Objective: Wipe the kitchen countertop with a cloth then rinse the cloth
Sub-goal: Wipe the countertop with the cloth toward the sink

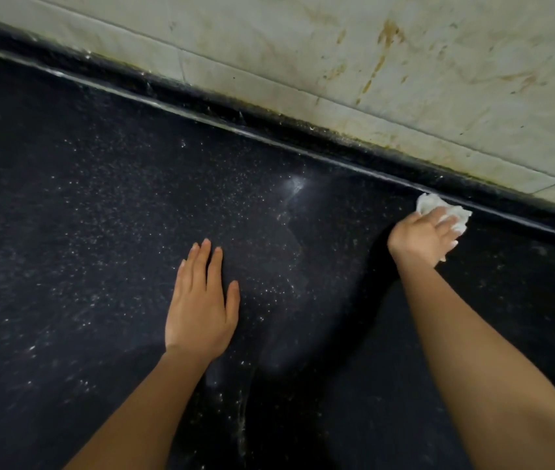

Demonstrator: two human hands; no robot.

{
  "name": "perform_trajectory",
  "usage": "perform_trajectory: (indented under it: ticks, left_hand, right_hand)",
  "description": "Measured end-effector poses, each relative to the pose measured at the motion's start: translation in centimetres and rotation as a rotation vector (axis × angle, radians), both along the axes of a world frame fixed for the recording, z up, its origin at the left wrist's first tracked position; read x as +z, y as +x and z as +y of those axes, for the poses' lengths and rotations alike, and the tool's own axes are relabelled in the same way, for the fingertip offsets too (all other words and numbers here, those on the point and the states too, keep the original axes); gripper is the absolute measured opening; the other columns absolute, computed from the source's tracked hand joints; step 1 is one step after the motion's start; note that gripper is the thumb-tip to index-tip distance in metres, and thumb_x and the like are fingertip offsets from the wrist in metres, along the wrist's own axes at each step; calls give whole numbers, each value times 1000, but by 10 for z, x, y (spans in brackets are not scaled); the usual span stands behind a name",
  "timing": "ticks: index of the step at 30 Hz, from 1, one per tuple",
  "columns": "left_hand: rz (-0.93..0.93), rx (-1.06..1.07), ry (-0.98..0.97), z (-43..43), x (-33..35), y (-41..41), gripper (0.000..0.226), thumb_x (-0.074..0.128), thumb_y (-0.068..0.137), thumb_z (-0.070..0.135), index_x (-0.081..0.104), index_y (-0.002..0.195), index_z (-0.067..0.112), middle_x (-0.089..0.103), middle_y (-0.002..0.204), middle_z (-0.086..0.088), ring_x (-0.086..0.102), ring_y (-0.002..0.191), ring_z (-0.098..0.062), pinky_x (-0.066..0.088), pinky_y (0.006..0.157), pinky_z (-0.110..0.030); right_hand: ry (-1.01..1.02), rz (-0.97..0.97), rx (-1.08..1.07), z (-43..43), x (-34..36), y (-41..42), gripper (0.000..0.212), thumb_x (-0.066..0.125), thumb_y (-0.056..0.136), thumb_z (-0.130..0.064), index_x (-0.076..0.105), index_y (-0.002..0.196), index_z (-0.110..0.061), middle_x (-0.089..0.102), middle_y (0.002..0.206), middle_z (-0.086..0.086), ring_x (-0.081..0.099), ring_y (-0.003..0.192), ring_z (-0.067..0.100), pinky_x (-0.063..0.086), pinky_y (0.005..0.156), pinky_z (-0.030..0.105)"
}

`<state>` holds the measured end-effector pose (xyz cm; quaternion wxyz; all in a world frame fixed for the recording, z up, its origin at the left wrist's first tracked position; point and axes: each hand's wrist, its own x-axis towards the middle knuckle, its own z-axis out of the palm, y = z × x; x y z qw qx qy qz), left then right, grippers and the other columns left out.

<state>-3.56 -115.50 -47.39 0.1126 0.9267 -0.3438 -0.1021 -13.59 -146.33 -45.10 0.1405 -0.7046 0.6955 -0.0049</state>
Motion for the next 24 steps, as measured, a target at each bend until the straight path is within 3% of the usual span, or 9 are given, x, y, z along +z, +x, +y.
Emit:
perform_trajectory:
  ticks: [2, 9, 13, 16, 18, 21, 24]
  left_hand:
    - [-13, -2, 9, 0, -1, 0, 62, 19, 97, 41, 23, 146, 3, 17, 156, -13, 9, 145, -24, 9, 118, -39]
    - [-14, 10, 4, 0, -1, 0, 61, 22, 97, 40, 23, 147, 5, 17, 156, -11, 8, 145, -21, 7, 118, -38]
    - [-14, 0, -3, 0, 0, 0, 61, 23, 97, 40, 23, 146, 4, 17, 156, -11, 8, 145, -21, 7, 118, -38]
    - [-16, -1, -1, 1, 0, 0, 61, 22, 97, 40, 24, 146, 4, 17, 156, -12, 8, 145, -22, 8, 118, -38]
    - [-15, -2, 0, 1, -1, 0, 61, 21, 97, 40, 24, 146, 4, 18, 156, -12, 8, 145, -22, 8, 118, -38]
    - [-17, -1, -2, 0, -1, 0, 61, 21, 97, 40, 24, 146, 3, 18, 156, -12, 9, 145, -22, 9, 118, -39]
    - [-15, 7, -10, 1, -1, 0, 61, 22, 97, 39, 25, 146, 3, 19, 155, -12, 10, 145, -22, 11, 118, -39]
  right_hand:
    - [21, -6, 7, 17, -2, 36, 58, 23, 101, -30, 6, 150, -2, 1, 157, 22, -5, 144, 39, -1, 116, 45]
    - [8, -77, 479, 98, -13, 142, 57, 24, 103, -32, 7, 150, -5, 1, 157, 21, -3, 143, 38, 0, 117, 44]
    - [44, -148, 728, 88, -11, 119, 52, 24, 103, -30, 12, 151, -13, 1, 158, 15, -3, 146, 30, -1, 118, 35]
    - [-46, -166, 942, 68, -13, 73, 48, 30, 102, -29, 27, 148, -14, 17, 157, 11, 11, 145, 29, 1, 117, 32]
    - [-102, -149, 833, 59, -14, 54, 47, 30, 102, -27, 31, 147, -12, 23, 155, 13, 15, 144, 30, 1, 117, 34]
    - [-87, -139, 546, 65, -16, 63, 49, 27, 102, -25, 24, 148, -10, 17, 156, 14, 6, 146, 29, -2, 117, 34]
    - [-70, -129, 566, 81, -16, 99, 50, 29, 101, -24, 22, 148, -10, 15, 156, 16, 9, 144, 34, 6, 116, 38]
